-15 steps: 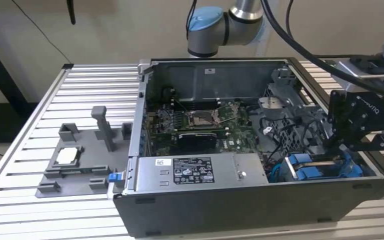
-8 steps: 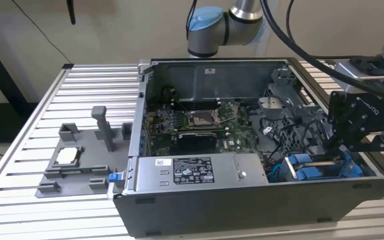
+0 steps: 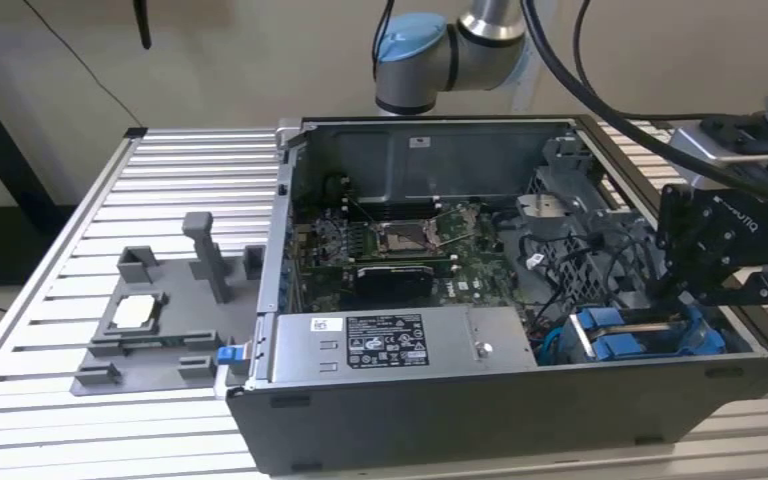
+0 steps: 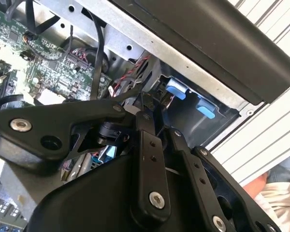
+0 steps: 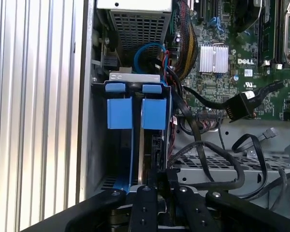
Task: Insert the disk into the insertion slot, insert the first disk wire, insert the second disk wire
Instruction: 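Insert the first disk wire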
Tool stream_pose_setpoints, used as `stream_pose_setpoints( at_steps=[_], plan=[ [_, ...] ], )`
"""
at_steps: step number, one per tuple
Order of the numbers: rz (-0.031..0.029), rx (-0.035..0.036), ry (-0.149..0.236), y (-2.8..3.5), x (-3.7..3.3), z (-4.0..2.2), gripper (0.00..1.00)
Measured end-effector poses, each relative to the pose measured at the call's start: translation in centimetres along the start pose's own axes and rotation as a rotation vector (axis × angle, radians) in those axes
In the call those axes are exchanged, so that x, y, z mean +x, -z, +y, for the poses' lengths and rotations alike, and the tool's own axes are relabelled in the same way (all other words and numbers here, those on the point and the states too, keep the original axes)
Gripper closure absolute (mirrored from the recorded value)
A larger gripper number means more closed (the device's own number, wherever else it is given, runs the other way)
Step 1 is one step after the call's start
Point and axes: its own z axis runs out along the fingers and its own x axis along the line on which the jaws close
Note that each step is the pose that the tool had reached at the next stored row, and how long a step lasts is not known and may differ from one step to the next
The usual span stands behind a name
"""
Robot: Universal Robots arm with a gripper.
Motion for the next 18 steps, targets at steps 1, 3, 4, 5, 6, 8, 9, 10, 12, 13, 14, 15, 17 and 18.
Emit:
stream_pose_setpoints(
  at_steps=[1,3,4,5,6,8,9,10,12,13,14,15,17,18],
  plan=[
    [-0.0002,0.0001,-0.002,-0.11,0.01,-0.01,0.81],
    [0.0003,0.0000,-0.005,-0.36,0.03,-0.03,0.81],
    [0.0003,0.0001,-0.006,-0.41,0.07,-0.04,0.81],
    [0.0002,0.0001,-0.006,-0.42,0.09,-0.03,0.81],
    [-0.0001,0.0001,-0.006,-0.44,0.11,-0.04,0.81],
    [-0.0005,0.0001,-0.006,-0.47,0.14,-0.04,0.81],
    [-0.0006,0.0001,-0.006,-0.48,0.14,-0.04,0.81],
    [-0.0006,0.0001,-0.006,-0.48,0.14,-0.04,0.81],
    [-0.0003,0.0001,-0.006,-0.53,0.15,-0.04,0.81],
    [0.0003,0.0001,-0.006,-0.61,0.15,-0.04,0.81],
    [0.0002,0.0001,-0.006,-0.62,0.15,-0.05,0.81],
    [-0.0001,0.0001,-0.006,-0.64,0.15,-0.05,0.81],
    [-0.0006,0.0001,-0.006,-0.67,0.15,-0.05,0.81],
    [-0.0010,0.0002,-0.006,-0.69,0.14,-0.05,0.81]
  ],
)
